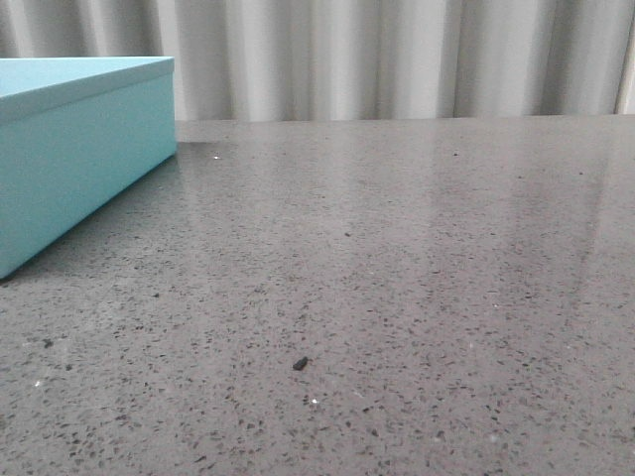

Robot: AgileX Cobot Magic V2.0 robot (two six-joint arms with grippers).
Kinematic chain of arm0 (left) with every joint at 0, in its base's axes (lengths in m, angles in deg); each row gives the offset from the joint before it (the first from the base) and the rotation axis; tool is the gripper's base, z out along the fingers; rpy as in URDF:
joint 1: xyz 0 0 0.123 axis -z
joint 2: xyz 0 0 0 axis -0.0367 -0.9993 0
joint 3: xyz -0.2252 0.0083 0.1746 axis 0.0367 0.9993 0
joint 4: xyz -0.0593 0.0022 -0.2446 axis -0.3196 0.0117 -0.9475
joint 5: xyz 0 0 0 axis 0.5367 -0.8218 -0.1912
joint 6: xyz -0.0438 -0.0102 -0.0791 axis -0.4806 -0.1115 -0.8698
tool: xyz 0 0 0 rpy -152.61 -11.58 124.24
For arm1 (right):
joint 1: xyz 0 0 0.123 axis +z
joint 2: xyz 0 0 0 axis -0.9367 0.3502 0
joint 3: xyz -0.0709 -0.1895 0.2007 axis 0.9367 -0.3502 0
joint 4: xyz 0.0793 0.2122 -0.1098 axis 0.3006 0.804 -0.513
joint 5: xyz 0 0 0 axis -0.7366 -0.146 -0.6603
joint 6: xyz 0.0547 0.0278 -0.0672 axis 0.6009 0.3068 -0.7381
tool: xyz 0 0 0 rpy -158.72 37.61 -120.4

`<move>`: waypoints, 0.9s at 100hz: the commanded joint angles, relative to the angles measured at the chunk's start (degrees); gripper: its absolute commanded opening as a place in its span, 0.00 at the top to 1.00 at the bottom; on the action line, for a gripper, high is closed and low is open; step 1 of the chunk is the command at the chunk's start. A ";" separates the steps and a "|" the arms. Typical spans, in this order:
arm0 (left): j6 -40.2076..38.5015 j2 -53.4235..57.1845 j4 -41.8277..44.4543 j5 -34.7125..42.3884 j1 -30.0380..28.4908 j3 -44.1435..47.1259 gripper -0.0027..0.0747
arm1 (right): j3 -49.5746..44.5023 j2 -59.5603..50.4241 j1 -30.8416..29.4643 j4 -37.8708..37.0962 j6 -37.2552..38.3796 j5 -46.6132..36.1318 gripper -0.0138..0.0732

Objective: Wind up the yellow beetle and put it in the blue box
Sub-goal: 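Lift the car with the left gripper and drop it into the box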

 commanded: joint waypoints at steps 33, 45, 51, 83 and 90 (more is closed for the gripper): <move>-0.38 -0.75 -8.77 11.93 0.42 4.36 0.99 | 1.00 -0.27 0.11 -0.55 -0.36 -5.29 0.90; -0.38 -0.75 -8.77 11.93 0.42 4.78 0.99 | 1.00 -0.27 0.11 -0.55 -0.36 -5.19 0.90; -0.38 -0.75 -8.77 11.93 0.42 4.78 0.99 | 1.00 -0.27 0.11 -0.55 -0.36 -5.19 0.90; -0.38 -0.75 -9.96 11.98 0.42 5.90 0.99 | 1.00 -0.27 0.11 0.12 -0.36 -5.21 0.90; -0.38 -0.75 -9.54 11.98 0.32 7.06 0.99 | 1.00 -0.27 0.11 0.12 -0.36 -5.24 0.90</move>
